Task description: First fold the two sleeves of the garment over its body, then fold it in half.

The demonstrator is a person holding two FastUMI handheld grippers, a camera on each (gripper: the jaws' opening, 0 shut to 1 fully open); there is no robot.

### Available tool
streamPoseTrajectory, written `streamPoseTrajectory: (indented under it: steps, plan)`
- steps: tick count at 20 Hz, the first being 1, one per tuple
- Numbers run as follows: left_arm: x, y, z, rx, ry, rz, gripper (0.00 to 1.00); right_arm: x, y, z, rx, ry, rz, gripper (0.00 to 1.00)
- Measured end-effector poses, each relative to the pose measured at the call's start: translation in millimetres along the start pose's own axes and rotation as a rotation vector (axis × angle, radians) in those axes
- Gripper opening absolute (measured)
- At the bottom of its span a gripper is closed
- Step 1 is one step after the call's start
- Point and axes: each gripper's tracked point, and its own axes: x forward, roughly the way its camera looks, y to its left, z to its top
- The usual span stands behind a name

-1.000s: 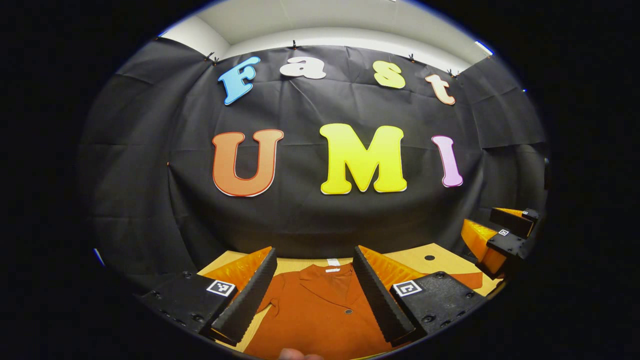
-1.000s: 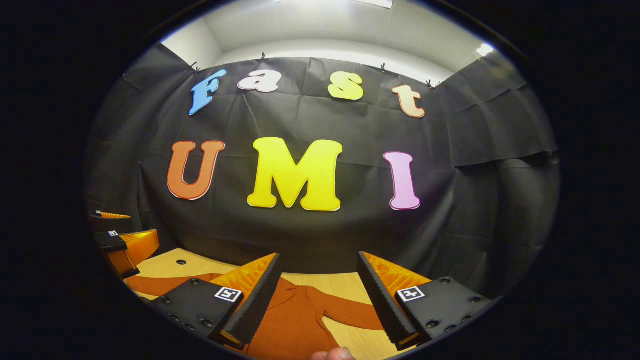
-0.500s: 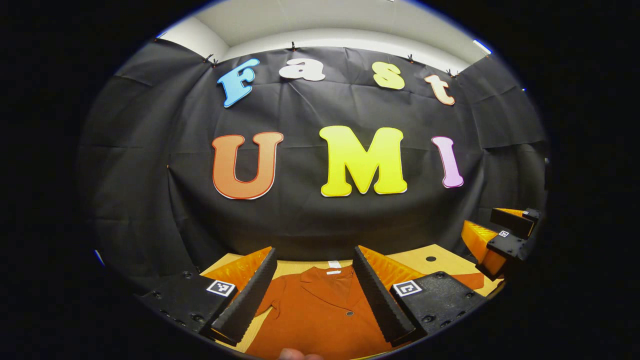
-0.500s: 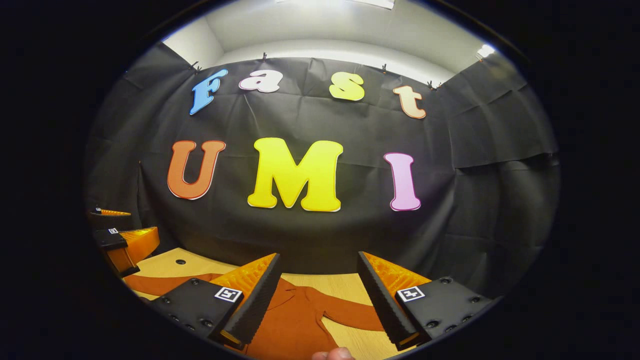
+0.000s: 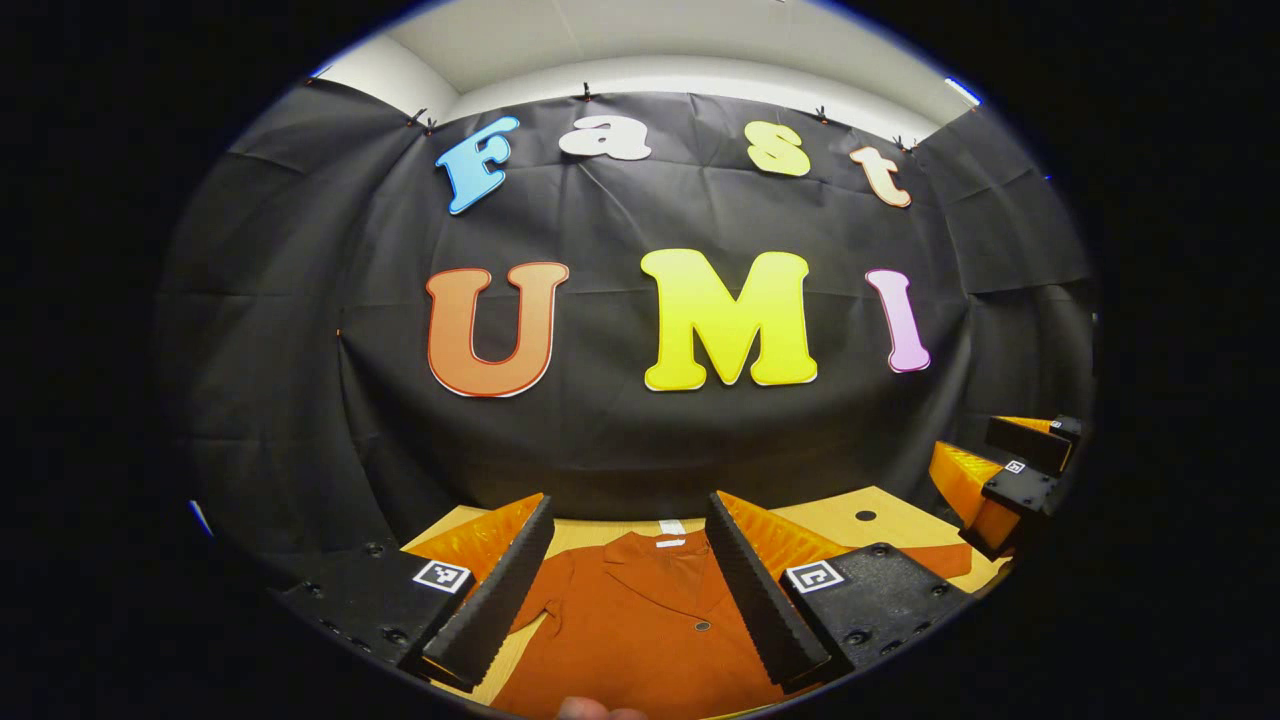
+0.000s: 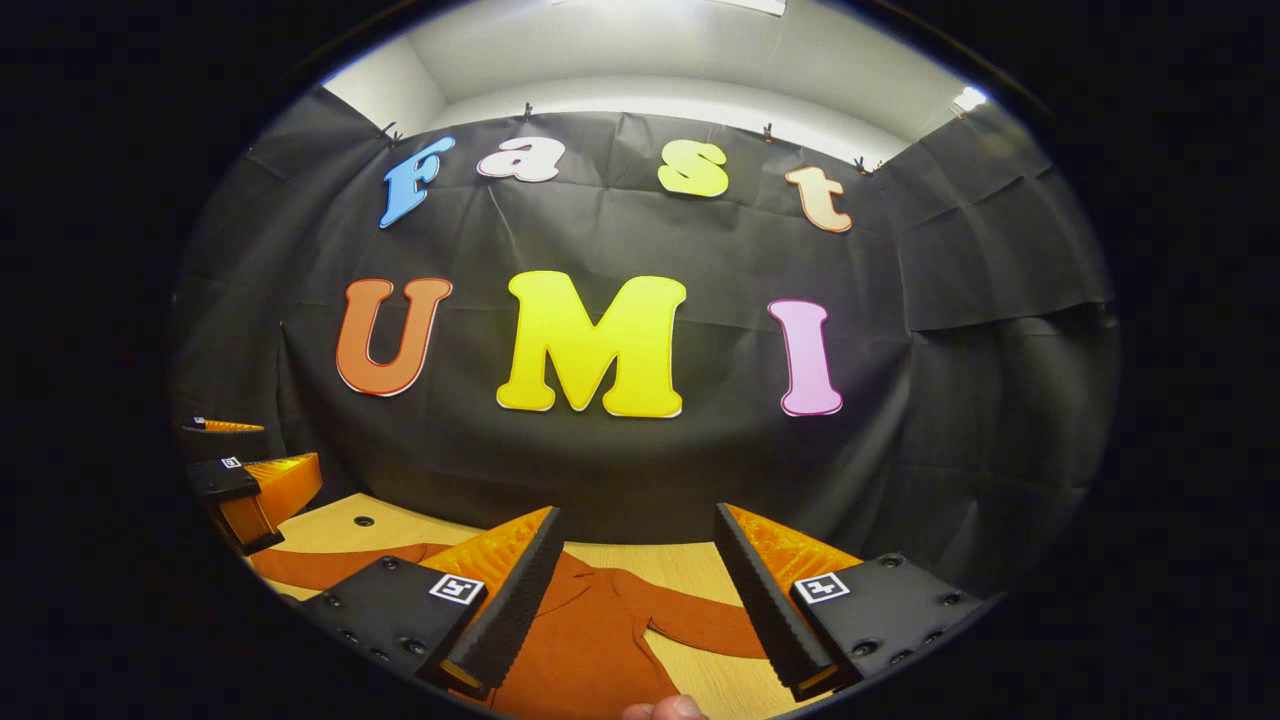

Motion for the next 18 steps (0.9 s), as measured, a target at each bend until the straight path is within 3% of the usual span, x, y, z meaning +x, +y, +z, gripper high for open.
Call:
streamPoseTrajectory:
  steps: [11, 14, 18]
  plan:
    - [0.0, -14.5, -20.1, 0.012, 0.056, -0.022, 0.98, 10.3, -28.7, -17.7, 0.036, 0.061, -0.026, 0.96]
    - [-2.7, -21.4, -34.4, 0.038, 0.090, -0.052, 0.98, 13.3, -62.4, -39.3, 0.050, 0.113, -0.069, 0.96]
    - [-11.6, -26.7, -66.4, 0.062, 0.184, -0.074, 0.99, 12.2, -137.7, -89.7, 0.046, 0.221, -0.171, 0.96]
